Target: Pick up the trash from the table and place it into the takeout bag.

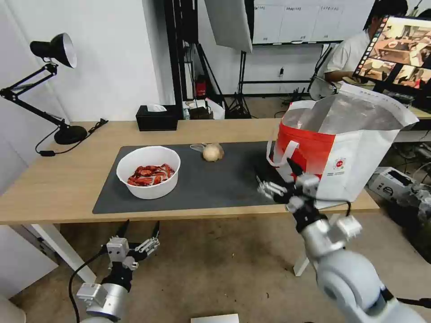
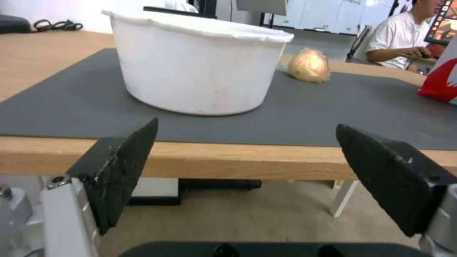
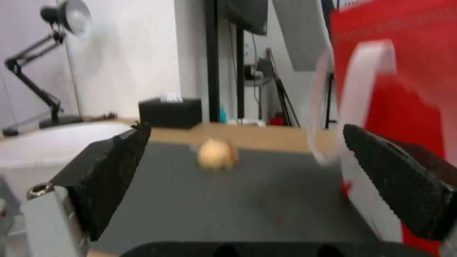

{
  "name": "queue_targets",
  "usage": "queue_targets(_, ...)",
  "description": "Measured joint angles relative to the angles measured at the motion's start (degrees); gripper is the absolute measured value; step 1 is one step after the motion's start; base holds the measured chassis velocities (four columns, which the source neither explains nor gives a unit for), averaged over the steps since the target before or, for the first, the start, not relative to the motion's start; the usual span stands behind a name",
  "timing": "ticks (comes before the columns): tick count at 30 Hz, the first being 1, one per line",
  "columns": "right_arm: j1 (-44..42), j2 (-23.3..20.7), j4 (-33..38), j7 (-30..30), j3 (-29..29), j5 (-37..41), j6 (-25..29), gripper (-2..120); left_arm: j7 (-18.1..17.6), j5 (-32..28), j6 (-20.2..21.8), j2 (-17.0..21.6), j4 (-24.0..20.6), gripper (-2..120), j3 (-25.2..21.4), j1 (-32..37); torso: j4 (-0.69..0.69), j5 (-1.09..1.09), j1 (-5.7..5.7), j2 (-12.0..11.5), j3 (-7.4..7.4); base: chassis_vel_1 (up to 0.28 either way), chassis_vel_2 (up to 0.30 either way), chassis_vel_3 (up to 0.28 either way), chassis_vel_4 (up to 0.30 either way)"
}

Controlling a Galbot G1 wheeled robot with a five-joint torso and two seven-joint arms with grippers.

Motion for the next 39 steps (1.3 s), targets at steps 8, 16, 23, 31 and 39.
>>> queue_targets(8,-9.31,4.41,-5.19,-3.43,1.87,-5.21,8.37,100,0.14,0.32,-0.38,-0.27,-0.03,100,0.09,0.24,0.01,0.01,0.0,0.0,0.0,0.0,0.0,0.0,0.0)
queue_targets(16,-9.82,6.91,-8.89,-4.11,-0.05,-6.8,10.76,100,0.2,0.55,-0.65,-0.39,-0.23,100,-0.09,0.79,0.01,0.02,0.0,-0.01,0.01,0.0,0.0,0.0,0.0)
queue_targets(23,-9.35,7.41,-9.46,-3.97,-1.06,-7.1,10.74,100,0.26,0.7,-0.86,-0.47,-0.3,100,-0.25,1.1,0.01,0.01,0.01,-0.01,0.01,0.0,0.0,0.0,0.0)
queue_targets(31,-8.8,7.72,-9.76,-3.75,-2.16,-7.58,10.4,100,0.29,0.78,-0.92,-0.59,-0.21,100,-0.15,1.09,0.01,0.01,0.01,-0.01,0.01,0.0,0.0,0.0,0.0)
queue_targets(39,-8.48,7.14,-10.02,-3.6,-2.31,-7.51,10.23,100,0.31,0.77,-0.99,-0.23,0.01,100,-0.17,0.97,0.01,0.02,0.01,-0.01,0.01,0.0,0.0,0.0,0.0)
